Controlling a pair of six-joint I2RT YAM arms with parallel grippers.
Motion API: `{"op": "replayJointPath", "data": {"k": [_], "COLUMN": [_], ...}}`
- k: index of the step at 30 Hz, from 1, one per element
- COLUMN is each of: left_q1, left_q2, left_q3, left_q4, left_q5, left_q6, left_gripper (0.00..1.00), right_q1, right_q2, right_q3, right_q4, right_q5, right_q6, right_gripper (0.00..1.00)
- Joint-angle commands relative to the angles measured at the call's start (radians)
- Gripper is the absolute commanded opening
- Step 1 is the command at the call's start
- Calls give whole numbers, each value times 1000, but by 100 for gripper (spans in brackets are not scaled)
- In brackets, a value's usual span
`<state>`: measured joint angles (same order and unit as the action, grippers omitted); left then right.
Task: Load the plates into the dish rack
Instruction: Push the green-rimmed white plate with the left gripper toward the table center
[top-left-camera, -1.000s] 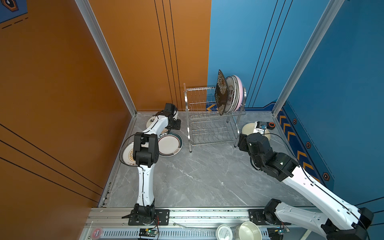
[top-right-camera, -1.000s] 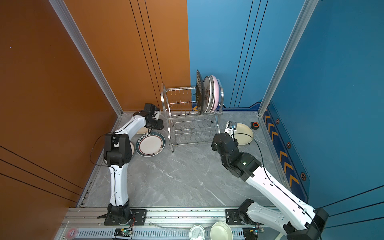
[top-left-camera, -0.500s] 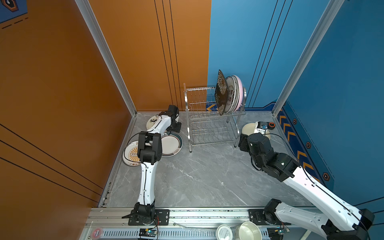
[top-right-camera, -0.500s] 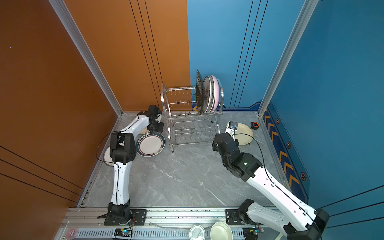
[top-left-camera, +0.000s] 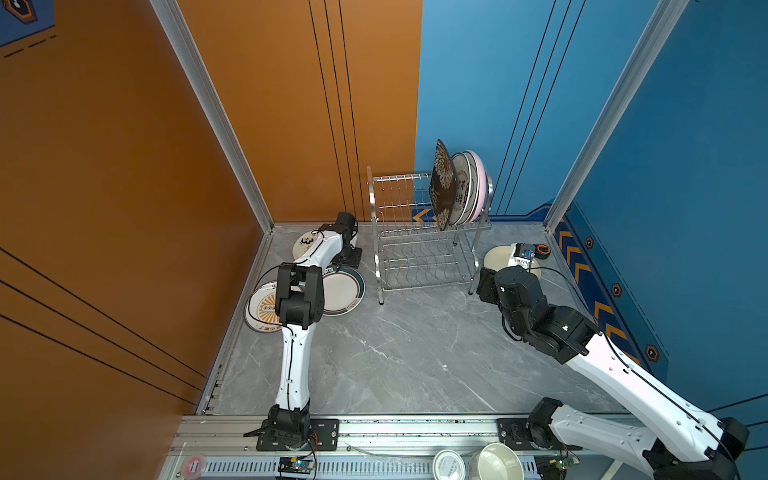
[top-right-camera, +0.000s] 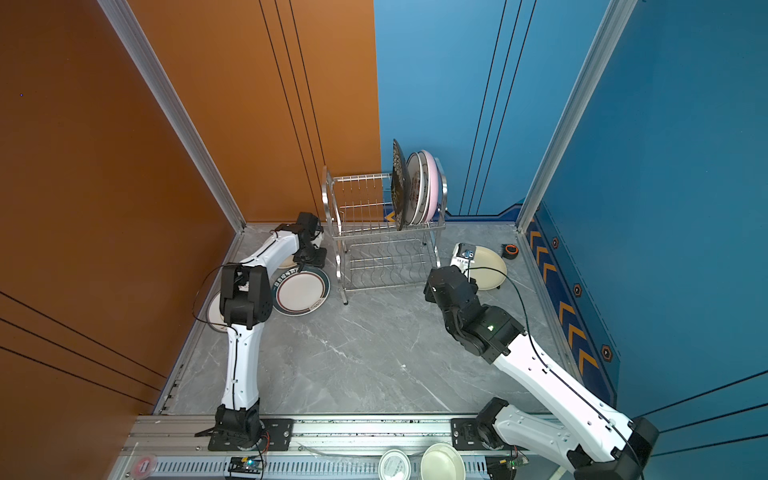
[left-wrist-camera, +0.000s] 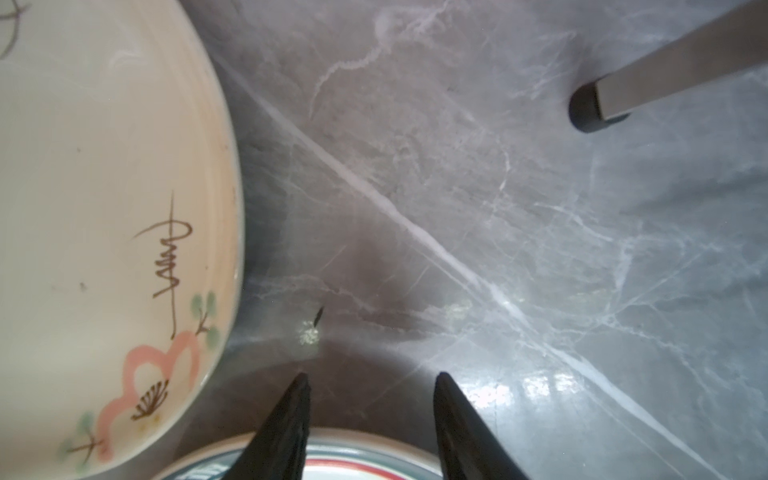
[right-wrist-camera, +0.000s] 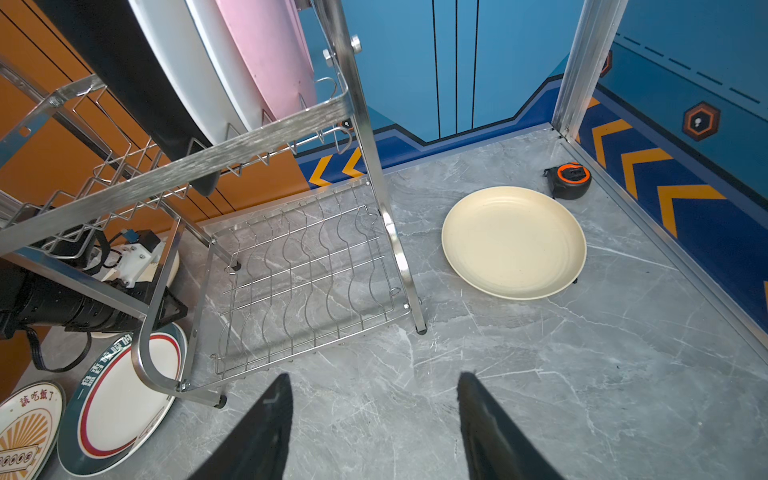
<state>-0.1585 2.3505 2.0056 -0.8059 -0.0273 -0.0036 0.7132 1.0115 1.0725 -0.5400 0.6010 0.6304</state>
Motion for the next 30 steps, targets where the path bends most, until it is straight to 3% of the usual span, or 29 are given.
{"op": "replayJointPath", "data": {"k": [1, 9, 16, 23, 30], "left_q1": [-3, -2, 46, 128, 143], "left_q2": [-50, -149, -243, -238, -233], "left_q3": [-64, -200, -212, -227, -304], "left_q4": [-85, -85, -70, -57, -25], "left_q5": [-10, 37, 48, 82, 111], "left_q6": [4, -19, -36, -35, -45], "left_gripper": [49, 49, 66, 76, 74], "right_q1": [-3, 1, 7, 13, 13], "right_q2": [-9, -24, -34, -59, -85], "right_q3": [-19, -39, -49, -71, -85], "right_q4": [-8, -5, -2, -2, -3], "right_q5": [-15, -12, -15, -10, -4], "right_q6": [21, 24, 27, 32, 32], "right_gripper": [64, 64, 64, 64, 64]}}
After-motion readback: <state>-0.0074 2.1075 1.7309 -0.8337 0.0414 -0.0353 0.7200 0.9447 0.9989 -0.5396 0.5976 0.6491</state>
